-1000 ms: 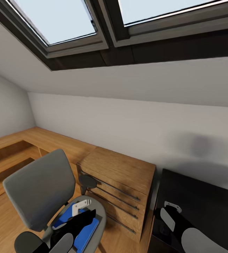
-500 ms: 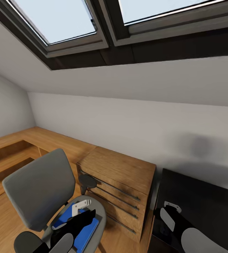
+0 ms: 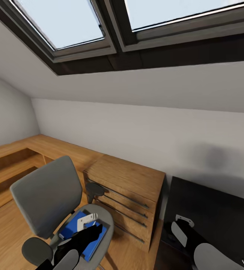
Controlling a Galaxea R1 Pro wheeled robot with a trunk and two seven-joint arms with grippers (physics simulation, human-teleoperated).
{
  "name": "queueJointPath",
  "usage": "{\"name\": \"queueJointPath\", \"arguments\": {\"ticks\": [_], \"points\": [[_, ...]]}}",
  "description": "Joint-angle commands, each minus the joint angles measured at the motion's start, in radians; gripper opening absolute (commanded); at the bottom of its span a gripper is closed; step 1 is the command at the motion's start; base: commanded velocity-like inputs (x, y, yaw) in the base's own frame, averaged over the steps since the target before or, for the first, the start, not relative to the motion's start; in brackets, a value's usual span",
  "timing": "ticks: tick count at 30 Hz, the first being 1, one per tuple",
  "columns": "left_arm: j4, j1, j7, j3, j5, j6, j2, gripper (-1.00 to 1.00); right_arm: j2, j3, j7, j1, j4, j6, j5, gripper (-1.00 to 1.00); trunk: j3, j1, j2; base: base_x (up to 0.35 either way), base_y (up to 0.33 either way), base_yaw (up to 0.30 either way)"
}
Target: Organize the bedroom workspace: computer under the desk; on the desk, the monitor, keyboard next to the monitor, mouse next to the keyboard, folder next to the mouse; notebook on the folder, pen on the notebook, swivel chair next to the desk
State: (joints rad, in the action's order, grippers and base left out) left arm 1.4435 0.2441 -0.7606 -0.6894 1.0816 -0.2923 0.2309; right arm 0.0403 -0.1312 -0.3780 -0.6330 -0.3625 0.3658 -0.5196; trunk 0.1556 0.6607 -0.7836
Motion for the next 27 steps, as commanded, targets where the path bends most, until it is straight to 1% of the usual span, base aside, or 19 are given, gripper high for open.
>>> {"name": "queueJointPath", "arguments": {"ticks": [1, 5, 10, 17, 27], "points": [[0.002, 0.001, -0.007, -0.002, 0.004, -0.002, 0.001, 1.0, 0.001, -0.008, -0.007, -0.001, -0.002, 0.005, -0.008, 1.0, 0.002, 0.0, -0.001, -0.035, 0.0, 0.0], [0.004, 0.001, -0.011, -0.004, 0.003, -0.002, -0.001, 1.0, 0.001, -0.008, -0.007, -0.001, -0.003, 0.005, -0.008, 1.0, 0.002, 0.0, -0.001, -0.008, 0.0, 0.0], [0.004, 0.001, -0.013, -0.003, 0.003, -0.001, -0.003, 1.0, 0.001, -0.008, -0.007, -0.001, -0.003, 0.004, -0.008, 1.0, 0.017, 0.019, -0.036, -0.003, 0.0, 0.0], [0.005, 0.001, -0.014, 0.002, 0.003, -0.001, -0.016, 1.0, 0.001, -0.008, -0.006, -0.001, -0.002, 0.002, -0.008, 1.0, 0.039, 0.046, -0.085, 0.0, 0.0, 0.0], [0.005, 0.001, -0.014, 0.002, 0.003, -0.001, -0.017, 1.0, 0.0, -0.008, -0.006, -0.001, -0.001, 0.0, -0.008, 1.0, 0.071, 0.085, -0.155, 0.0, 0.0, 0.0]]}}
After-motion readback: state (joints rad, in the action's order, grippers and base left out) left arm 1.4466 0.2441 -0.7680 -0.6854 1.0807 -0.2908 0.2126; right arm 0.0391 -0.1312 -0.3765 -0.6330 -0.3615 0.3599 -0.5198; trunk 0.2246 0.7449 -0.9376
